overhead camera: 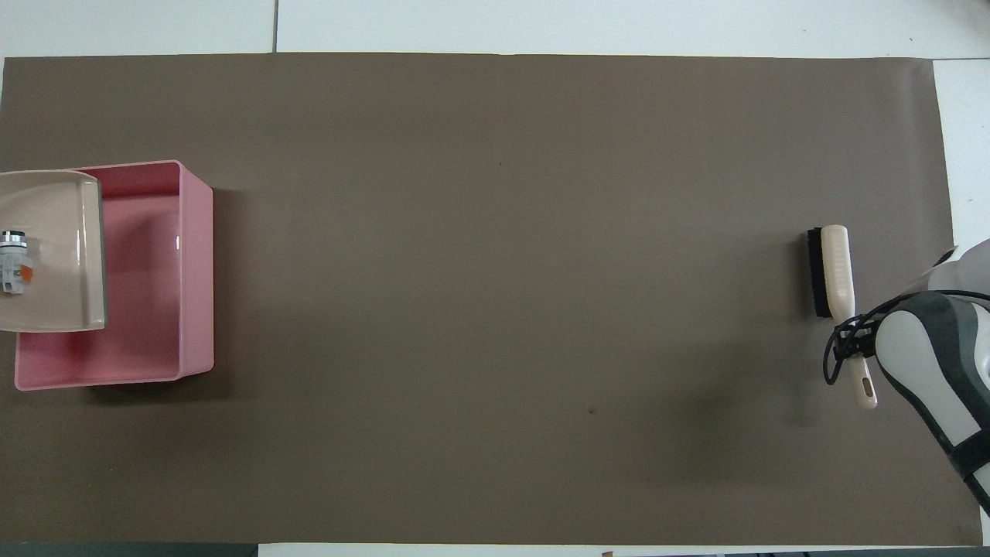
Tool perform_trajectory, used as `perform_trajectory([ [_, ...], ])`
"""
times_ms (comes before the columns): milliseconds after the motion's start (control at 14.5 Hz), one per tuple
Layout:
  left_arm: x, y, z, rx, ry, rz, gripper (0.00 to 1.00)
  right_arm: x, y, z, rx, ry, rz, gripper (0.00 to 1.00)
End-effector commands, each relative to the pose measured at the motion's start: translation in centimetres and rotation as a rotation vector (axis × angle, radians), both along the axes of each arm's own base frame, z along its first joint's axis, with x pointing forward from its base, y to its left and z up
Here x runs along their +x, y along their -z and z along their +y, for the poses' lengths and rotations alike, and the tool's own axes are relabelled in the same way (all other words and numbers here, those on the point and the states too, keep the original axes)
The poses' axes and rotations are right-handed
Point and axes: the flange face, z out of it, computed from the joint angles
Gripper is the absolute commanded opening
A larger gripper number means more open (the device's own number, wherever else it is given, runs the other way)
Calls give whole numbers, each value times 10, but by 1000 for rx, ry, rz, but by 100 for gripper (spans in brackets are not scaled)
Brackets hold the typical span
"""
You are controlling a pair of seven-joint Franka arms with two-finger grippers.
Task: Clean e-waste and dump in bin
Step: 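Tip the dustpan with the left gripper to dump the component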
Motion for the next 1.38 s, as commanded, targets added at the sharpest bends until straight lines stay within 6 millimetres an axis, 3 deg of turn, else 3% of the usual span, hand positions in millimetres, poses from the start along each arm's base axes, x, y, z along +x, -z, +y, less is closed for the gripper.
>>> perform_trajectory([
  [0,-13,-16,-35,172,6,-23,0,-9,8,-11,-2,-40,-22,7],
  [275,-29,-33,-86,418,20,-69,0,-11,11,-10,-7,-24,-33,32],
  [344,-31,-34,-97,473,18,-69,0,-11,11,-10,-7,-24,-30,47],
  [413,-34,-36,-106,519,25,-85,0,-11,10,-10,-6,-25,-28,84],
  [482,-37,-37,-109,552,16,-104,0,-8,7,-10,-5,-25,-27,100],
  [688,-39,-41,-119,563,16,-109,0,11,-23,-15,-12,-13,-90,100],
  [826,-37,-45,-139,569,43,-116,0,42,-72,-15,-38,-37,-189,100],
  [964,-36,-49,-149,594,66,-123,0,56,-119,6,-59,-71,-266,100],
  [1308,-38,-59,-145,657,42,-107,0,74,-216,40,-103,140,-309,100],
])
